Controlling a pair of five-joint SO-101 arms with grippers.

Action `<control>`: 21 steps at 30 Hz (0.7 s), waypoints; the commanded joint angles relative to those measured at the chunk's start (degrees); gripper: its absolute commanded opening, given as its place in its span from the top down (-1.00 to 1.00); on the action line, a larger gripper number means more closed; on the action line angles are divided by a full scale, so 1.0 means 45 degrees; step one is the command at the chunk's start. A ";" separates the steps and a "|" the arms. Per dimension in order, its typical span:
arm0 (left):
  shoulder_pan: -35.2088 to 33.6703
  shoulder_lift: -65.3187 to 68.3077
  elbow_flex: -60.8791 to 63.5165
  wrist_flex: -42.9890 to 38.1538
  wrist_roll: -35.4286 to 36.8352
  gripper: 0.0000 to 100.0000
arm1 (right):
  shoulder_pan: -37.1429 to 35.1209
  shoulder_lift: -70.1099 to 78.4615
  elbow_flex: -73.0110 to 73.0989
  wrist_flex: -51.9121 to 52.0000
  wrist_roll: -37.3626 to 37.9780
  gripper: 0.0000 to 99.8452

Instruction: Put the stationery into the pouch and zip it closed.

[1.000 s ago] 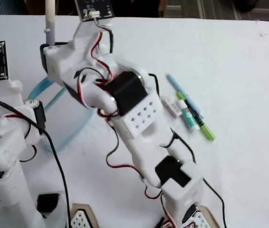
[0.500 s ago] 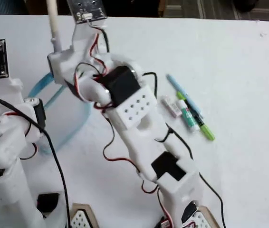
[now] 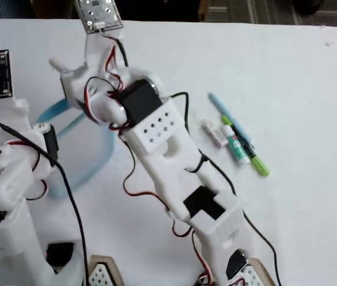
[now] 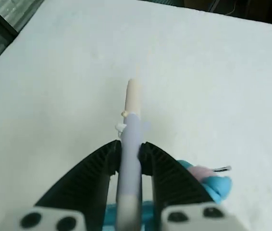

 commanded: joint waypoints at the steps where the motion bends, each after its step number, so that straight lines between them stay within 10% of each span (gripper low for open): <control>1: 0.0127 -0.0127 -0.0059 -0.0371 0.0020 0.96 | 0.0283 -0.0283 -0.0176 0.0479 0.0098 0.96; 21: 0.0147 -0.0127 -0.0039 -0.0508 -0.0020 0.96 | 0.4151 -0.4679 -0.0821 0.0772 0.0977 0.97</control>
